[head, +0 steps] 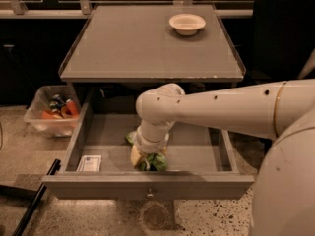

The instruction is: Pick green rice chip bag from top drawer and place on counter

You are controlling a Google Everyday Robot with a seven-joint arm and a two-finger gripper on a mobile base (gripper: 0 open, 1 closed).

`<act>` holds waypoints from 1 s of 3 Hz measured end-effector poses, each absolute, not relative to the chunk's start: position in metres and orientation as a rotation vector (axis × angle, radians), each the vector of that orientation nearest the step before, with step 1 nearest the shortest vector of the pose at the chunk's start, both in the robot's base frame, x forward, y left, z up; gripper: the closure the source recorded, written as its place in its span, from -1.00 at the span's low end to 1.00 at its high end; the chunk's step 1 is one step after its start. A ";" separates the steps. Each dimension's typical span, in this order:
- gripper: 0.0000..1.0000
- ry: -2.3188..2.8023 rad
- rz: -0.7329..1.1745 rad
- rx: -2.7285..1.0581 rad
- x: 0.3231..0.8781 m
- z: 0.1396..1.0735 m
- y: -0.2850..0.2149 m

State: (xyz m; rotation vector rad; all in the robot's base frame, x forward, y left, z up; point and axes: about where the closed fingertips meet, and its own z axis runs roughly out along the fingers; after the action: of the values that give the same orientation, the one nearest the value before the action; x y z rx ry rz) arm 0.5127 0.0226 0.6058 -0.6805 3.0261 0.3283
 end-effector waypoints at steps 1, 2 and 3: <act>0.77 3.039 0.269 -0.639 0.514 0.611 0.022; 1.00 2.980 0.251 -0.610 0.525 0.652 0.013; 1.00 2.869 0.232 -0.632 0.549 0.719 -0.004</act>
Offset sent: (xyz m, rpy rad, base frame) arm 0.0305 -0.0207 0.1077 -0.0147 -0.1709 -0.0472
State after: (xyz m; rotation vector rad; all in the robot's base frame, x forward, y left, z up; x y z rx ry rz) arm 0.5485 -0.0041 0.7189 -0.6322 2.8687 0.2316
